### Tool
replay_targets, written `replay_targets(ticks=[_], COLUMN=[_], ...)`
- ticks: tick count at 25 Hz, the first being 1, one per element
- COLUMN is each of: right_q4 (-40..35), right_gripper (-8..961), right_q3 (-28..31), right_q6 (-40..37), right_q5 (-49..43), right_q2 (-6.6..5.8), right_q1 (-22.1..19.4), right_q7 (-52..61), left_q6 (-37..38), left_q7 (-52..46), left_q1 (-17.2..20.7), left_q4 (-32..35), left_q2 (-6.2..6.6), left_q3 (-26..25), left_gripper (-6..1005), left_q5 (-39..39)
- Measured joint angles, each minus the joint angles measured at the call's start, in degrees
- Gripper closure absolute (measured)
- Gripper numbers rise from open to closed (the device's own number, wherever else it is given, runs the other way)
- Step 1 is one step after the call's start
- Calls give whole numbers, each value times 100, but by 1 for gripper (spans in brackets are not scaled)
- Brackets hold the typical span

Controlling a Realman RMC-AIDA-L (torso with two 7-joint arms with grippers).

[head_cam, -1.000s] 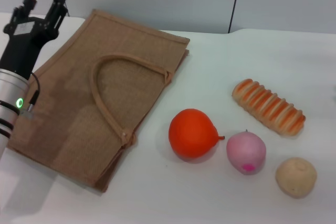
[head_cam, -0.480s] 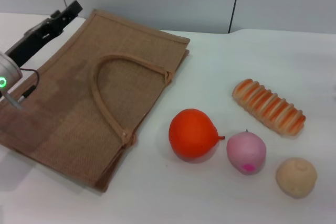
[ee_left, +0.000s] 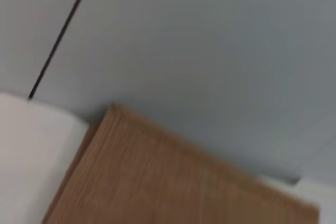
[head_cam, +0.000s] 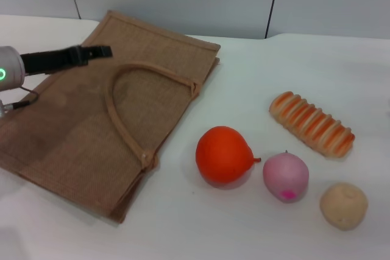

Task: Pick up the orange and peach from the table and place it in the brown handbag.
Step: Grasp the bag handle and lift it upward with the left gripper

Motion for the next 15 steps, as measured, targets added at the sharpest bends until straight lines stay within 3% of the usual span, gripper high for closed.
replay_targets(ticks=[1,5,10,15], right_q4=[-1,-6,-7,-6], right_gripper=[72,72,72,72], right_q3=[0,0,0,0], right_q6=[0,-1,-1,-8], right_q5=[0,0,0,71], right_q2=[-1,-2,-2,-10], right_q1=[0,0,0,0], right_q7=[0,0,0,0], left_q6=[-17,-5,67,320], left_q7=[-295,-603,-793,-899], left_q1=[-170,-424,-651,-806], left_q4=[78,128,94,40], left_q2=[30,47,53,-24], left_q3=[0,1,1,18], left_gripper=[215,216,216,217], left_q5=[555,1294,1933,2409])
